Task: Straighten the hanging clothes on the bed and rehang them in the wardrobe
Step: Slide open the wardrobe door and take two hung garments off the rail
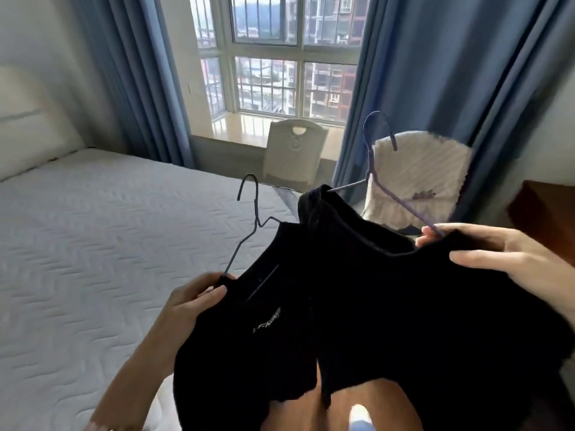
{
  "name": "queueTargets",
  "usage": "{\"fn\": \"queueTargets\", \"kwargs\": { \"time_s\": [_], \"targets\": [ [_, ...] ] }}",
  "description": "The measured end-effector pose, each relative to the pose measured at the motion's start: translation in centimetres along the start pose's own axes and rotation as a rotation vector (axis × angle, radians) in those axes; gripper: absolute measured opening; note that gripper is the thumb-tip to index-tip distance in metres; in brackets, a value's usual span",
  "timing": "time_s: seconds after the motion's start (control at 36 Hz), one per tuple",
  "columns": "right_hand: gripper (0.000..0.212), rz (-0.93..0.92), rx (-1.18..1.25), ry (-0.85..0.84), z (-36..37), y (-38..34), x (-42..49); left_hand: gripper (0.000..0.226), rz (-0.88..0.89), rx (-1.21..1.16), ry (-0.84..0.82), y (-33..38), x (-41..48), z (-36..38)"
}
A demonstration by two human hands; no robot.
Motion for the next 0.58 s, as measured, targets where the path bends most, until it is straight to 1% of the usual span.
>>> {"fn": "queueTargets", "kwargs": {
  "time_s": [0.06,0.11,0.19,0.25,0.33,0.39,0.5,0.56,0.58],
  "targets": [
    [0.044,-0.015,0.0,-0.088,-0.6,0.5,5.0,0.018,-0.003,-0.002,0.071,0.3,2.9,-0.3],
    [0.042,-0.047,-0.005,-0.182,-2.0,2.0,10.1,0.02,-0.003,0.003,0.141,0.5,5.9,-0.5],
    [0.039,-0.032,-0.037,-0.329,-3.0,3.4,18.2,0.02,-0.01,0.026,0.258,1.1,10.5,-0.6],
    [0.041,-0.02,-0.043,-0.42,-3.7,4.5,23.9,0.021,-0.019,0.029,0.336,1.8,13.1,-0.5],
    [0.042,-0.036,-0.093,-0.608,-3.6,5.7,32.0,0.024,-0.02,0.058,0.461,2.9,16.3,-0.9],
    [0.04,-0.058,-0.144,-0.701,-2.7,6.6,37.1,0.024,-0.029,0.102,0.55,3.3,17.9,-1.8],
    [0.035,-0.11,-0.189,-0.788,0.4,7.3,46.3,0.027,-0.066,0.162,0.731,3.5,20.4,-4.9],
    [0.043,-0.139,-0.215,-0.849,2.3,7.5,50.4,0.037,-0.072,0.153,0.81,3.6,21.4,-6.8],
    [0.04,-0.164,-0.239,-0.861,3.3,7.8,52.5,0.044,-0.075,0.151,0.847,3.6,21.9,-7.8]
  ]
}}
Point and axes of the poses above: each hand's wrist, its own x-axis towards the middle knuckle, its own z-axis out of the palm, y = z × x, the point moved 4 cm from there along x, towards the middle knuckle, and after that the axes turned 8 degrees about -z, right-handed, at the moved point
